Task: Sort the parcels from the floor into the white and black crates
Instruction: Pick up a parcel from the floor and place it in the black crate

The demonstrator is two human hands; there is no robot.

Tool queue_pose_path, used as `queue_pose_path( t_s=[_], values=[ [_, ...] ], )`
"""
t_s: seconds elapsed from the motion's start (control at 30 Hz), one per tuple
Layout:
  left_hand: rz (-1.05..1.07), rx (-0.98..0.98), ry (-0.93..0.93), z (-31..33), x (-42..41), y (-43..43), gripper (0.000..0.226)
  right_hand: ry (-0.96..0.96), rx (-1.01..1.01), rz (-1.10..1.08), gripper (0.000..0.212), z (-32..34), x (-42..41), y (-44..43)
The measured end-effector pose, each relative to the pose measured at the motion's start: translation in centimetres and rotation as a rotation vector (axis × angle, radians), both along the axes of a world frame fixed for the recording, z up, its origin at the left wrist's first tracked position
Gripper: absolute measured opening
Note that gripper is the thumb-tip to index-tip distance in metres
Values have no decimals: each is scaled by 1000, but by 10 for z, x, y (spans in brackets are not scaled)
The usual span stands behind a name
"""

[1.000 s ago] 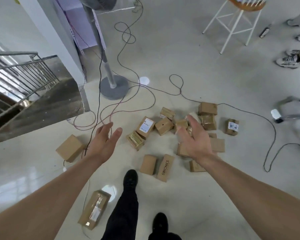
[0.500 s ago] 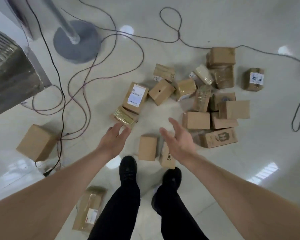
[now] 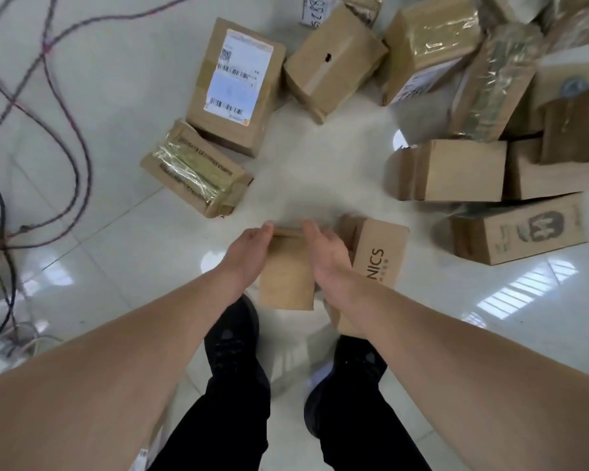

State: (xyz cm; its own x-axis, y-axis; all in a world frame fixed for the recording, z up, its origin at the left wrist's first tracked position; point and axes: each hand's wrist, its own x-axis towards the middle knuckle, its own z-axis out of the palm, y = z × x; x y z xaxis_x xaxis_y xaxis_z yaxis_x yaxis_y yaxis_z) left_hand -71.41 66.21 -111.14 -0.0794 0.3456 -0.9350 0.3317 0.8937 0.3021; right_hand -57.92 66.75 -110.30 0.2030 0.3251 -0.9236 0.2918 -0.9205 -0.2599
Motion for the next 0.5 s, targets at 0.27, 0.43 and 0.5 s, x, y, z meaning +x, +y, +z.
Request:
queue_pose_path(
  t_s=[0.27,0.43,0.5],
  values=[
    [490,88,37,0,1,20,48,-46,356,-296,52,8,2,-8],
    [421,-56,-14,10,-5,11,55,-6,176,-107,37,13,5,-26],
    [385,-105,-27,7,-6,10,54,0,60,-30,39,8,7,-27]
  ],
)
